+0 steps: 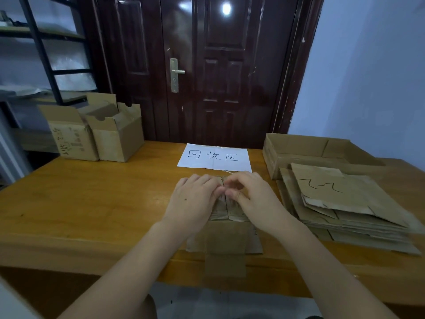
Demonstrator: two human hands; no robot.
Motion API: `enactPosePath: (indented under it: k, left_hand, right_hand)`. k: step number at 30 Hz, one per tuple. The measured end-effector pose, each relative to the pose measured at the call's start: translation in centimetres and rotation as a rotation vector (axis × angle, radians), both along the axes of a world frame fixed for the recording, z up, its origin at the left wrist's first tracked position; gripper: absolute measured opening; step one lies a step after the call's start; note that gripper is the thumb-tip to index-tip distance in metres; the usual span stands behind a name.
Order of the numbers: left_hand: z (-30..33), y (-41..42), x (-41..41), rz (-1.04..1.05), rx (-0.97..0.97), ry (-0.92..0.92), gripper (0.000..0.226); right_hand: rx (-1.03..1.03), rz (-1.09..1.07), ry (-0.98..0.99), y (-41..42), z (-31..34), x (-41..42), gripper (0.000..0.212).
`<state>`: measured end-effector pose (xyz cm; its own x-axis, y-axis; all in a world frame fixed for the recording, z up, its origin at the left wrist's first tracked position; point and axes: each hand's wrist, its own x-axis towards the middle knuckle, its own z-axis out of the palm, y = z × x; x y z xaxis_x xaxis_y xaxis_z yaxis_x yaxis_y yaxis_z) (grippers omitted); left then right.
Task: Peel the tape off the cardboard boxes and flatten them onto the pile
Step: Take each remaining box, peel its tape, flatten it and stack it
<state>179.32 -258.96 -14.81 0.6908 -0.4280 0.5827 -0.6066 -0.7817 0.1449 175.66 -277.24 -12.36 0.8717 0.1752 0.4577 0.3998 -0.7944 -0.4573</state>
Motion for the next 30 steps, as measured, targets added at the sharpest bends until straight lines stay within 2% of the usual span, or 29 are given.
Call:
enactPosePath:
  k: [3, 7, 13, 17, 22, 24, 26, 30]
  left_hand:
    - [0.2, 0.2, -0.3, 0.001, -0.001, 0.052, 0.043]
    - [0.8, 0.4, -1.8, -0.02, 0.024, 0.107, 0.051]
    - [1.0, -0.2, -1.7, 0.089, -0.016, 0.124, 0.019]
    - [0.9, -0.3, -1.7, 0.088, -0.016, 0.138, 0.033]
    - [0.3, 0.0, -2.0, 0.023, 0.022, 0.1, 0.049]
    - [0.4, 0.3, -1.9, -0.025, 0.01, 0.12, 0.051]
    - [0.5, 0.7, -1.8, -0.059, 0.04, 0.122, 0.043]
    - [0.8, 0.8, -1.7, -0.078, 0.043, 0.177, 0.03]
  right_hand:
    - [0.026, 0.015, 0.047, -0.2, -0.5, -0.4, 0.018]
    - [0.034, -0.028, -0.029, 0.1, -1.6, -0.5, 0.018]
    - [0.02, -0.068, -0.117, 1.1, -1.5, -0.5, 0.021]
    - [0.052, -0.017, -0.092, 0.3, -2.2, -0.5, 0.034]
    - [0.038, -0.062, -0.239, 0.4, -2.9, -0.9, 0.017]
    - [-0.056, -0.06, -0.325, 0.3, -3.4, -1.0, 0.024]
    - [-0.128, -0.064, -0.382, 0.1, -3.9, -1.0, 0.031]
    - [-0.036, -0.083, -0.298, 0.1, -3.8, -1.6, 0.043]
